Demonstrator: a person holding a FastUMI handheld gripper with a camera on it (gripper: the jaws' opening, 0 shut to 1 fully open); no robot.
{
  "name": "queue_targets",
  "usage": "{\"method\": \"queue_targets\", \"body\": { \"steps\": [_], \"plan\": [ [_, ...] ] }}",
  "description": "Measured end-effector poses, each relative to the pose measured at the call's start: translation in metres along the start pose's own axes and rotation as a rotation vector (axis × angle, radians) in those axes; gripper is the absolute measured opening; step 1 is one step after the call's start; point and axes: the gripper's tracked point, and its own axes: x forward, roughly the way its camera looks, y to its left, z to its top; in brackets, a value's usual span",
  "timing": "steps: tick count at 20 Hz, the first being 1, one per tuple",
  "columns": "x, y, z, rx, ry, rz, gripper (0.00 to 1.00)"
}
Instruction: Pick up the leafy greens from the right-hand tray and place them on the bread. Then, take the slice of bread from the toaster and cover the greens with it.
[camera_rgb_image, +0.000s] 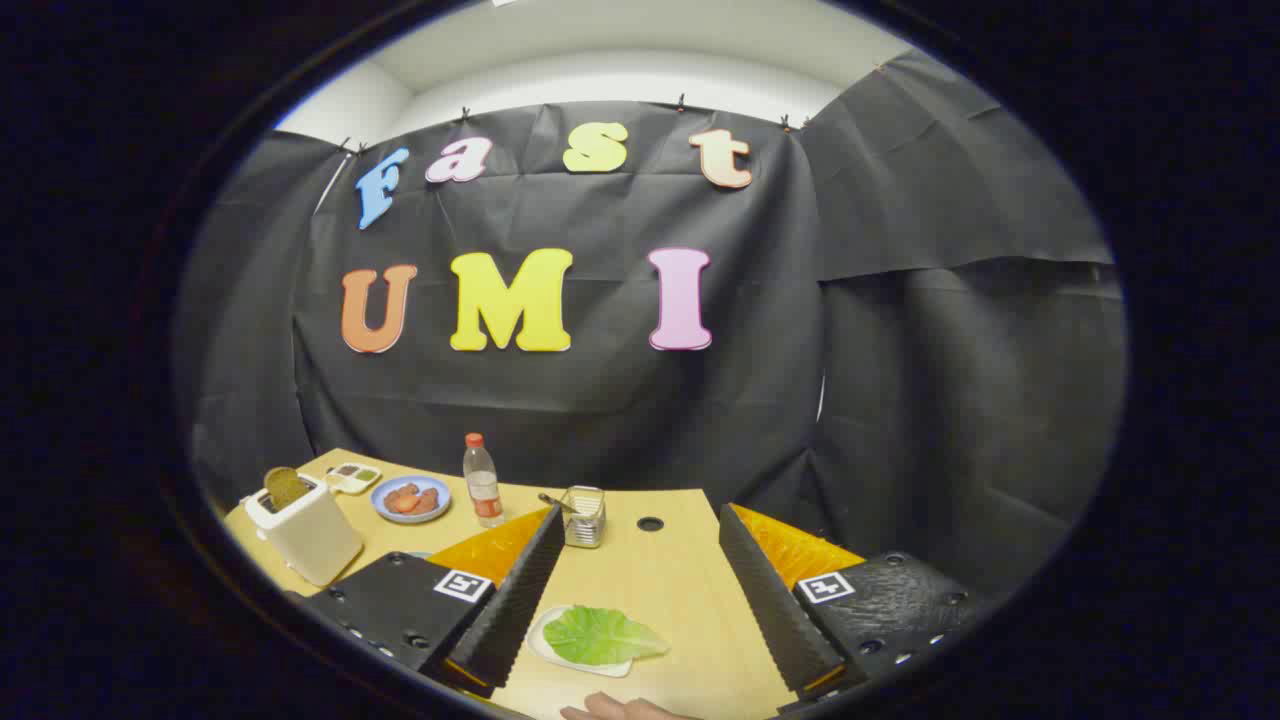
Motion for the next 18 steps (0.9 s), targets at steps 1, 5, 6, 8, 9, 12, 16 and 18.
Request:
{"method": "queue_targets", "body": {
  "steps": [1,5,6,8,9,12,16,18],
  "plan": [
    [0.002,-0.001,-0.005,0.001,0.01,0.0,0.95],
    [0.001,0.0,-0.015,0.006,0.032,-0.023,0.95],
    [0.002,-0.001,-0.017,0.004,0.031,-0.037,0.95],
    [0.004,-0.001,-0.028,0.013,0.061,-0.07,0.95],
    [0.003,0.001,-0.033,0.022,0.077,-0.081,0.95],
    [0.005,0.005,-0.044,0.023,0.096,-0.114,0.95],
    [0.013,0.015,-0.056,0.036,0.135,-0.127,0.95],
    [0.019,0.015,-0.061,0.028,0.145,-0.135,0.95]
  ]
}}
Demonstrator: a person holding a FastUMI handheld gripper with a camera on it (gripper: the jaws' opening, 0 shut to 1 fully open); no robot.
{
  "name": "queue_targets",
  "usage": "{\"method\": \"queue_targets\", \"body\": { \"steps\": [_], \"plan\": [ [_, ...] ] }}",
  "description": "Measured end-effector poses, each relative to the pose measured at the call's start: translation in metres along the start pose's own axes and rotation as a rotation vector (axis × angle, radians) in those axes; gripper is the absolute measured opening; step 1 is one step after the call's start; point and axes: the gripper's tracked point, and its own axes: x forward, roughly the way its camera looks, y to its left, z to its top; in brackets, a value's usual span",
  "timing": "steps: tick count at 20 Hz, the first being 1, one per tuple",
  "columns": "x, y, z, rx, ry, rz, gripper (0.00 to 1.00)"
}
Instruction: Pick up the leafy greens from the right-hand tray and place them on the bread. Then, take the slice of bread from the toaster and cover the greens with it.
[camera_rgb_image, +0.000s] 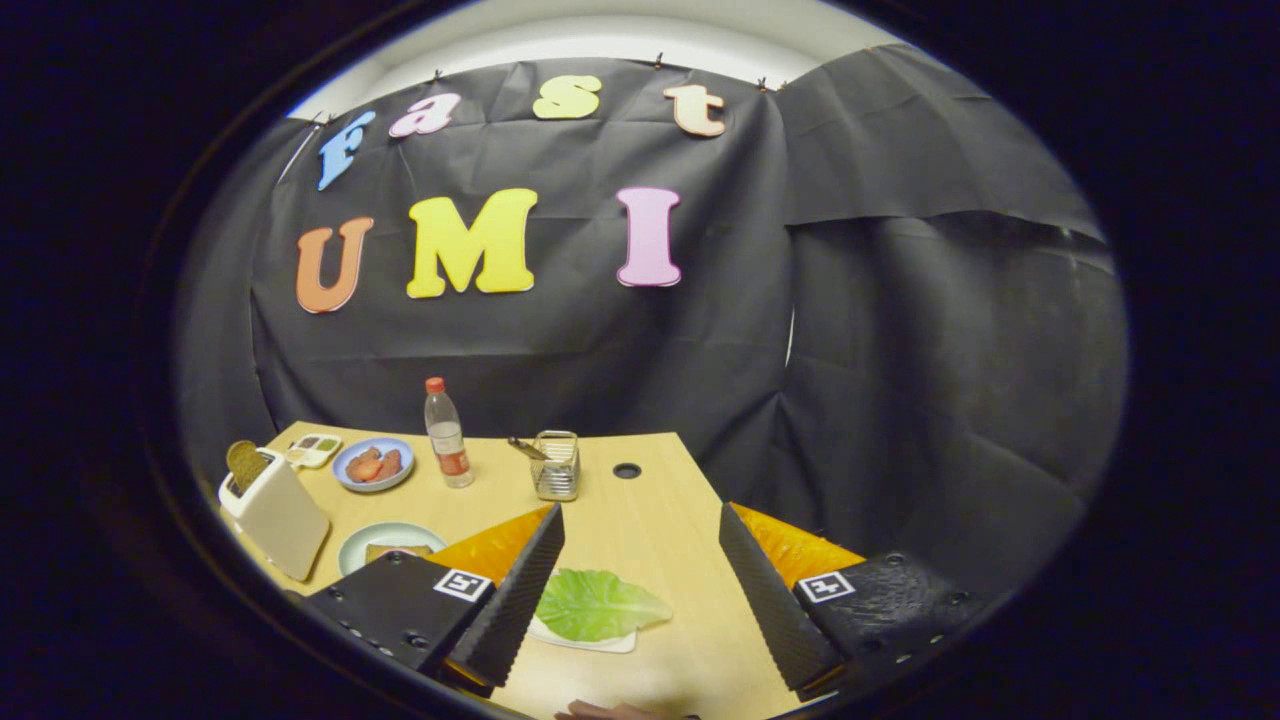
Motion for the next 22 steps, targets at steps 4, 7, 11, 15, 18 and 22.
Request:
{"method": "queue_targets", "body": {
  "steps": [4,7,11,15,18,22],
  "plan": [
    [0.023,0.004,-0.034,0.021,0.105,0.009,0.95],
    [0.047,-0.003,-0.073,0.028,0.194,-0.008,0.95],
    [0.075,-0.012,-0.136,0.068,0.37,-0.008,0.95],
    [0.094,-0.02,-0.188,0.117,0.538,-0.004,0.93],
    [0.108,-0.022,-0.209,0.139,0.616,0.021,0.94],
    [0.122,-0.015,-0.22,0.126,0.665,0.071,0.84]
  ]
}}
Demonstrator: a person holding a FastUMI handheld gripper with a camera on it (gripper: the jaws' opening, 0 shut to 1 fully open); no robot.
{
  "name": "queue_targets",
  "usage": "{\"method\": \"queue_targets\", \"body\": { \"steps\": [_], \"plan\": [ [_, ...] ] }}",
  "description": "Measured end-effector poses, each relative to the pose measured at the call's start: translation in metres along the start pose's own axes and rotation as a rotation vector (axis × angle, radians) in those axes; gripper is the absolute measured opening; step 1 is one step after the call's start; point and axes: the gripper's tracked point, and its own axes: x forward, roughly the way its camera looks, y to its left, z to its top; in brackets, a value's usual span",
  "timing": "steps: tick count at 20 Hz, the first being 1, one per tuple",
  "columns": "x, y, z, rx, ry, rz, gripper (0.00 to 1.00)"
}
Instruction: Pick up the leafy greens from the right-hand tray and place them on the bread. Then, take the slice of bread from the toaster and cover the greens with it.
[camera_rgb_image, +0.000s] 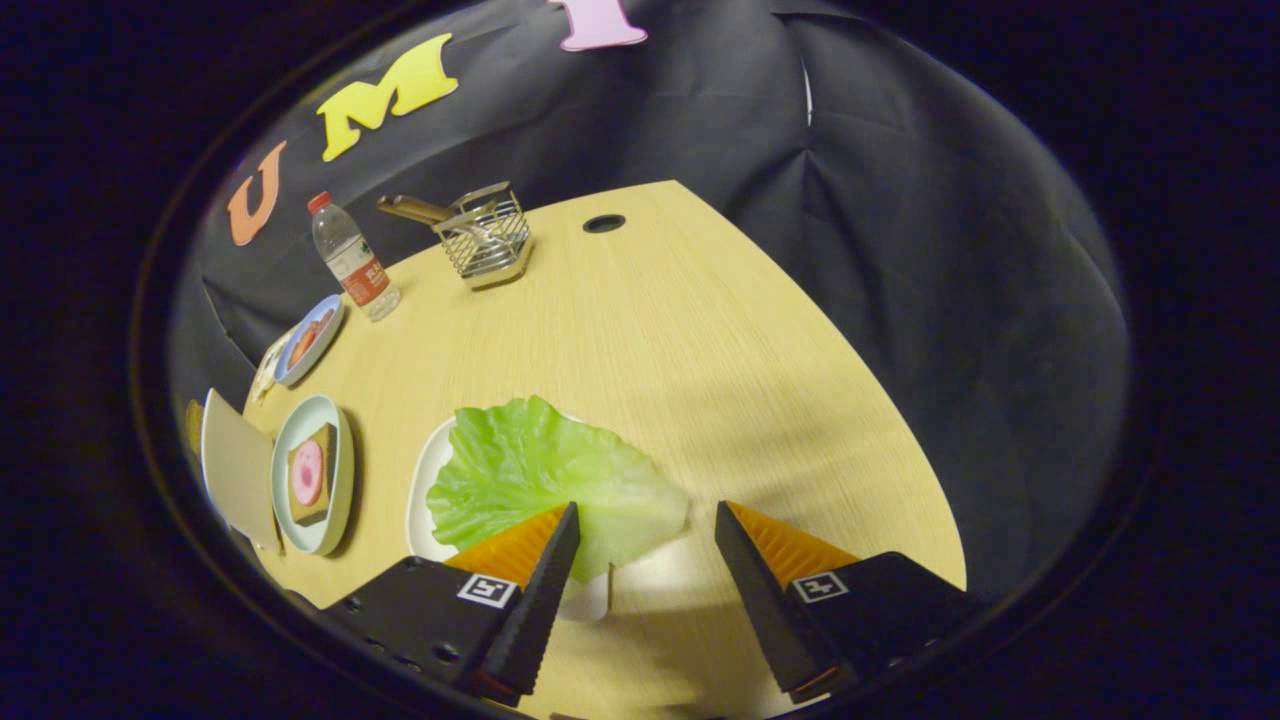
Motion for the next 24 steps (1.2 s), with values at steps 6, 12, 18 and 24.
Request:
{"method": "queue_targets", "body": {
  "steps": [6,12,18,24],
  "plan": [
    [0.01,-0.001,0.02,-0.065,0.014,-0.035,0.5],
    [0.007,-0.002,0.025,-0.112,0.014,-0.092,0.09],
    [-0.015,0.008,0.038,-0.172,-0.054,-0.107,0.0],
    [-0.059,0.043,0.055,-0.19,-0.136,-0.074,0.0]
  ]
}}
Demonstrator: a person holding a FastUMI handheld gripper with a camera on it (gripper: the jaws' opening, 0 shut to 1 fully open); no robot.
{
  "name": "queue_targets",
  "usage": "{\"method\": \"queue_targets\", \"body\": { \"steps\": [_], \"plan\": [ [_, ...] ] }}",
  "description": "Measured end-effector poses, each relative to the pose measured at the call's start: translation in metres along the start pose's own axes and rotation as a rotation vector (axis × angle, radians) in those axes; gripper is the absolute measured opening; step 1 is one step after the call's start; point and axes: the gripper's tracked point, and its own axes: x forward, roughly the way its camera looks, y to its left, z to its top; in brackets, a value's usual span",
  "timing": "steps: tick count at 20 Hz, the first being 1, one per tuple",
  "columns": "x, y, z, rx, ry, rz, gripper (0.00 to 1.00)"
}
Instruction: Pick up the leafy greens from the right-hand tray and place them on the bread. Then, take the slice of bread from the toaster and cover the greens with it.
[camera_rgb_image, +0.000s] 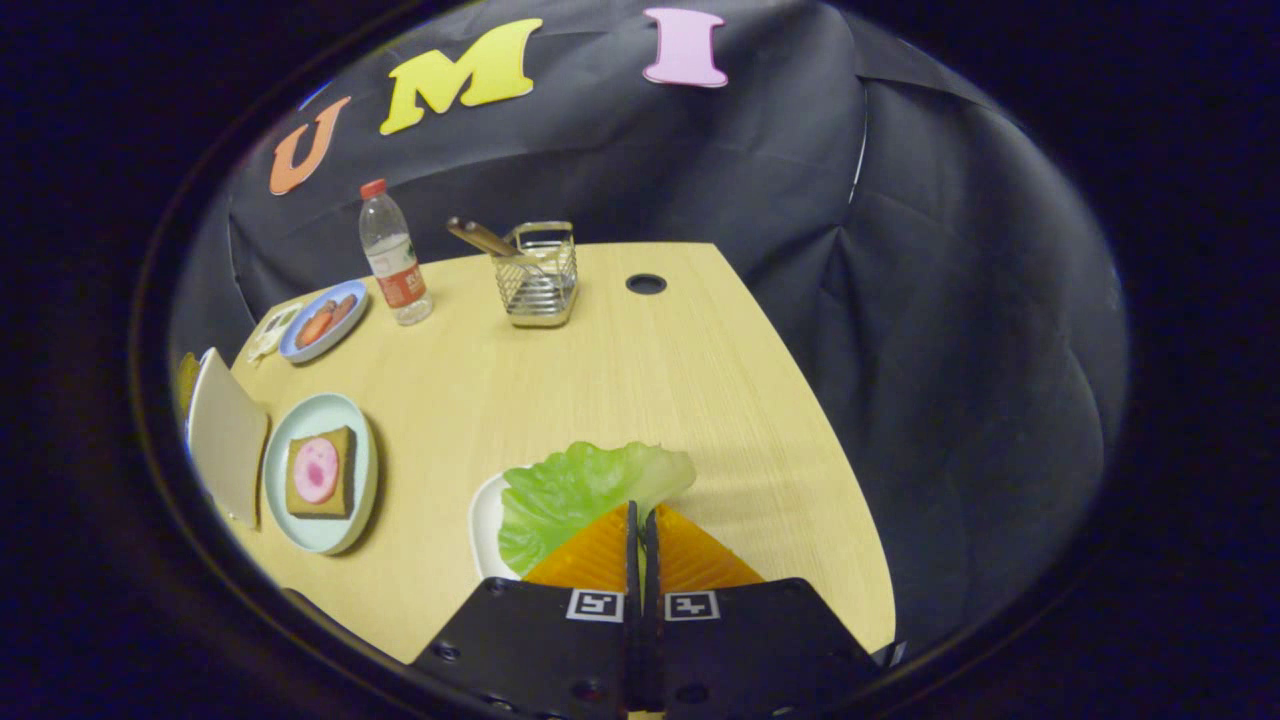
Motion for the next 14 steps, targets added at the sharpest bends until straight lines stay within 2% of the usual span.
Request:
{"method": "queue_targets", "body": {
  "steps": [5,11,14],
  "plan": [
    [-0.042,0.045,0.017,-0.021,-0.057,0.036,0.0],
    [-0.088,0.132,0.028,-0.058,-0.119,0.111,0.0],
    [-0.091,0.154,0.017,-0.08,-0.127,0.098,0.0]
  ]
}}
